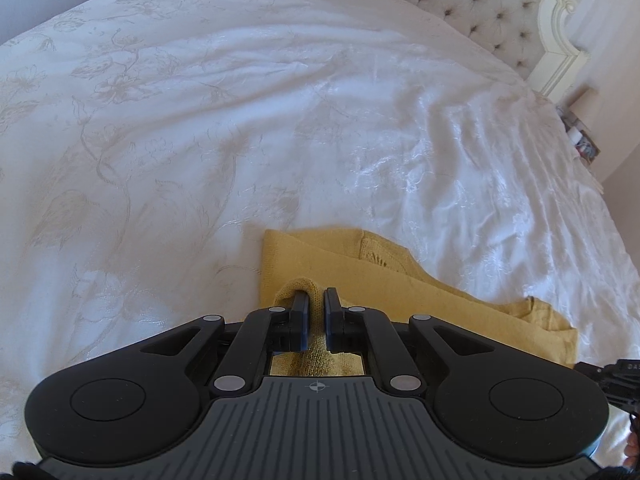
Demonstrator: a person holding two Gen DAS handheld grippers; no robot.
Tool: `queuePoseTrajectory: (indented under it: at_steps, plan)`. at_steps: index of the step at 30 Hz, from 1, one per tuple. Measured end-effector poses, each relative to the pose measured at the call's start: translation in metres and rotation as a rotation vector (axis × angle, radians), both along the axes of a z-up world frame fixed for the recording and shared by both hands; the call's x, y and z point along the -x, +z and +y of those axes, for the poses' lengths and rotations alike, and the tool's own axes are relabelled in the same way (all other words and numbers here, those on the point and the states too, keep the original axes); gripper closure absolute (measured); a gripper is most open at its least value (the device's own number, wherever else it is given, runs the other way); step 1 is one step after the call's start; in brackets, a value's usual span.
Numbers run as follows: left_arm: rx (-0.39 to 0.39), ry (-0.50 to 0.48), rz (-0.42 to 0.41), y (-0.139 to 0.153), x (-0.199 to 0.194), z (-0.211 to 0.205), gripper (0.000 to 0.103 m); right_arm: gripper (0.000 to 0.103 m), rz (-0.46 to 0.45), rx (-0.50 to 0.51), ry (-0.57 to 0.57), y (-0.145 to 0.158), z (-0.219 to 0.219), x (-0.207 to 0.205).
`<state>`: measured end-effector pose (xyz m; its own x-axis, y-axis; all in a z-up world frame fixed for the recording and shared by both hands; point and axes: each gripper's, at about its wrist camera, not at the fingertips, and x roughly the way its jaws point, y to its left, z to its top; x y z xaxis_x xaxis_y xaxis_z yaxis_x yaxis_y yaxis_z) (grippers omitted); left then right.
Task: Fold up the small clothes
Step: 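Lift the hem with both grippers and fold it over toward the collar, then open both grippers to release the folded hem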
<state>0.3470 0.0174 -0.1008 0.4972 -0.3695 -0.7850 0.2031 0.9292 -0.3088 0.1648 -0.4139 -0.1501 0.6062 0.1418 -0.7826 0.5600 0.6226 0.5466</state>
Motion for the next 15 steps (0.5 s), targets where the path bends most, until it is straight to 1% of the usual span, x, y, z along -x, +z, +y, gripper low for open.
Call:
queuePoseTrajectory:
  at_steps: [4, 5, 6, 7, 8, 9, 11, 14, 15]
  plan:
    - [0.017, 0.026, 0.031, -0.005, -0.01, 0.0, 0.093, 0.083, 0.008, -0.007, 0.008, -0.002, -0.008, 0.0]
    - [0.021, 0.024, 0.038, -0.005, -0.012, -0.001, 0.093, 0.081, 0.01, -0.006, 0.01, -0.002, -0.01, 0.001]
    - [0.019, 0.021, 0.039, -0.005, -0.014, -0.002, 0.092, 0.072, 0.012, -0.005, 0.011, -0.002, -0.012, 0.002]
    - [0.01, 0.016, 0.033, -0.004, -0.015, -0.003, 0.092, 0.065, 0.01, -0.003, 0.008, -0.002, -0.014, 0.003]
    - [0.004, 0.009, 0.022, -0.002, -0.015, -0.004, 0.091, 0.05, 0.008, 0.004, 0.002, -0.002, -0.015, 0.005]
    - [-0.004, 0.003, 0.005, -0.001, -0.015, -0.005, 0.086, 0.047, 0.003, 0.015, -0.006, -0.001, -0.017, 0.006]
    - [-0.021, 0.005, -0.03, 0.003, -0.016, -0.006, 0.078, 0.047, -0.007, 0.012, -0.011, -0.001, -0.022, 0.008]
    - [-0.027, 0.001, -0.03, 0.006, -0.023, -0.006, 0.078, 0.047, -0.014, 0.019, -0.025, 0.002, -0.026, 0.009]
    - [-0.035, -0.007, -0.041, 0.009, -0.024, -0.007, 0.078, 0.047, -0.021, 0.024, -0.032, 0.003, -0.027, 0.01]
